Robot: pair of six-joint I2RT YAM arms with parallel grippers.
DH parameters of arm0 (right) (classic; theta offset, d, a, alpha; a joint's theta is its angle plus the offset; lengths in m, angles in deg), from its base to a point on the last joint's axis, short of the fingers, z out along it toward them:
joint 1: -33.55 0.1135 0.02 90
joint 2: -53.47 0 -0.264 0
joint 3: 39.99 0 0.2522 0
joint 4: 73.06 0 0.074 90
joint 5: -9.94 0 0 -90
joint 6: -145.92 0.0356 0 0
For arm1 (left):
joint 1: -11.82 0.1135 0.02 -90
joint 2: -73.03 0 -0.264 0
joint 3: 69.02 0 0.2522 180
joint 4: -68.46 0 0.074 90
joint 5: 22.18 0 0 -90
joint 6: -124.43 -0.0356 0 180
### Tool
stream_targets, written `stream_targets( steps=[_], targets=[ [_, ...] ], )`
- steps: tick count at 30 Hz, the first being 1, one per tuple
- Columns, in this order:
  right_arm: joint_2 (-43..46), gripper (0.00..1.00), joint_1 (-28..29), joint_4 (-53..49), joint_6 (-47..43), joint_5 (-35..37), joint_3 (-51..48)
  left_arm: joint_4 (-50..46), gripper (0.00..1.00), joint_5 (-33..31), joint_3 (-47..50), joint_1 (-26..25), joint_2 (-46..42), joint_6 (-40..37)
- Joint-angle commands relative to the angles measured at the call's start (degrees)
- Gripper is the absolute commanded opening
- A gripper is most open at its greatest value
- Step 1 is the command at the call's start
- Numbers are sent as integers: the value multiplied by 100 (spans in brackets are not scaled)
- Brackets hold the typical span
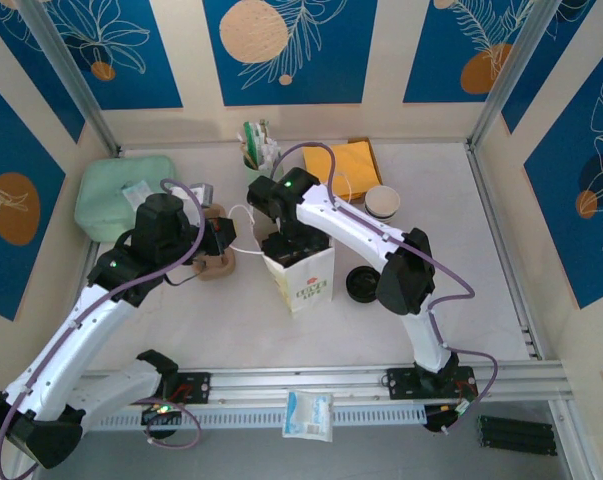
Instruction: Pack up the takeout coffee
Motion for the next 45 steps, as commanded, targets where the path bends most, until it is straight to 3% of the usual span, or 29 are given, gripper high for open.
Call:
stream_targets(
  steps=[1,34,45],
  targets=[
    [-67,95,23,-218,-61,-185,244,-115,2,-79,-184,41,14,-56],
    [-42,98,62,-763,-100,-261,1604,-33,2,-64,-133,41,92,-21],
    [-16,90,204,-1252,-5,-146,2437,-7,2,-64,-117,41,132,-22]
  ],
)
